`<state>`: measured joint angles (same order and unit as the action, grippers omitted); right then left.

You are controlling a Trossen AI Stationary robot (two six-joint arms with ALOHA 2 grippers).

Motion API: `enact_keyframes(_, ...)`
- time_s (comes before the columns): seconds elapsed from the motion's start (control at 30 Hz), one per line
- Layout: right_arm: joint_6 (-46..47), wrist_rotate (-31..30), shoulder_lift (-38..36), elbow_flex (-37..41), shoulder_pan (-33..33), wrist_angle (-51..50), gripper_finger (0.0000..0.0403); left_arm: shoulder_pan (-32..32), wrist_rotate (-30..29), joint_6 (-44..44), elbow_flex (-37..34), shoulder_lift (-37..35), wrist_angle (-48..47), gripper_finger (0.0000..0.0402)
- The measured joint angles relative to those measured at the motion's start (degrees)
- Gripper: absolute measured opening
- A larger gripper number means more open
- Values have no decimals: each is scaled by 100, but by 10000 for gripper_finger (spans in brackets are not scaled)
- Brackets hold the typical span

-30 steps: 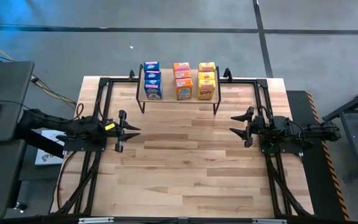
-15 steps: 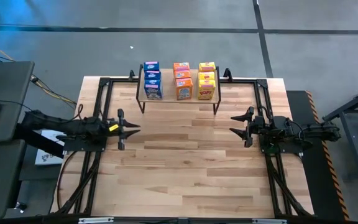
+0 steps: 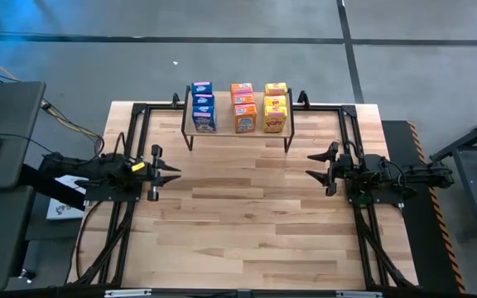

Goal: Stack cereal on shelf
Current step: Return to Home Position

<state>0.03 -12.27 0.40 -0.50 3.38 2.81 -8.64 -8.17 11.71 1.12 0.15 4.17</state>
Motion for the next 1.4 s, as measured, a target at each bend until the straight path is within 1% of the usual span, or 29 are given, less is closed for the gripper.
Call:
enact_keyframes(0.13, 0, 1, 0, 1, 0, 0, 248, 0, -155, 56, -2, 4, -142, 71)
enact_keyframes(0.2, 0, 0, 0, 1, 0, 0, 248, 0, -383, 46, -2, 6, -281, 71)
enact_keyframes(0.33, 0, 0, 0, 0, 0, 1, 248, 7, -799, -138, -2, 6, -215, 71)
enact_keyframes(0.47, 0, 2, 0, -1, 0, 0, 248, 7, -1348, -331, -2, 36, -164, 71)
enact_keyframes(0.53, 0, 1, 0, 0, 0, 1, 248, 7, -1503, -422, -2, 65, -154, 71)
enact_keyframes(1.4, 0, 2, 0, -1, 0, 0, 248, 7, -1494, -454, -2, 96, -138, 71)
